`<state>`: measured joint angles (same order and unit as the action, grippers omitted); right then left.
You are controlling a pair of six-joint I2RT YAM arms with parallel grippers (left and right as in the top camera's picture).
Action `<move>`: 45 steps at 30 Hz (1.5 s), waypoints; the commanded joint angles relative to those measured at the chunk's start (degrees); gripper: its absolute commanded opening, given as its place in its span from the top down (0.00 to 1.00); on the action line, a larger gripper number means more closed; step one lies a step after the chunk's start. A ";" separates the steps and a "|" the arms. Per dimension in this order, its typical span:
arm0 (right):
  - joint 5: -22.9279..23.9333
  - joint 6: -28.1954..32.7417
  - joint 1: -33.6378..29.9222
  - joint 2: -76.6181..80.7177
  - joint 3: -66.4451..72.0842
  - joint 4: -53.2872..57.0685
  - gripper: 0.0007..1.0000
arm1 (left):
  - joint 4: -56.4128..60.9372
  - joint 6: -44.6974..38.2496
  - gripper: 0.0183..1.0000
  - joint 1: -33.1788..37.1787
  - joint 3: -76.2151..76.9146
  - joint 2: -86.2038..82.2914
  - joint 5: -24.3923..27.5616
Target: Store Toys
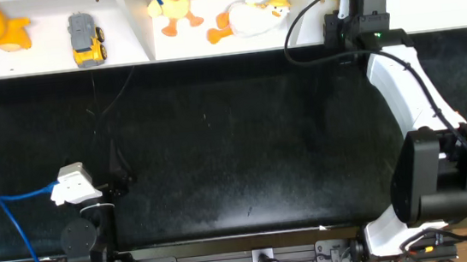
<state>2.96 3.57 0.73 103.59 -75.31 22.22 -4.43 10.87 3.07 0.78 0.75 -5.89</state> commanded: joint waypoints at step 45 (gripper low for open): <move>-0.11 -41.64 -27.23 -32.92 2.95 59.23 0.00 | 0.24 1.20 0.00 -0.15 -0.33 -0.59 -0.63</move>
<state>5.21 -38.52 -20.58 73.17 -72.53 81.47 -4.45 10.87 3.07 0.78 0.75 -5.89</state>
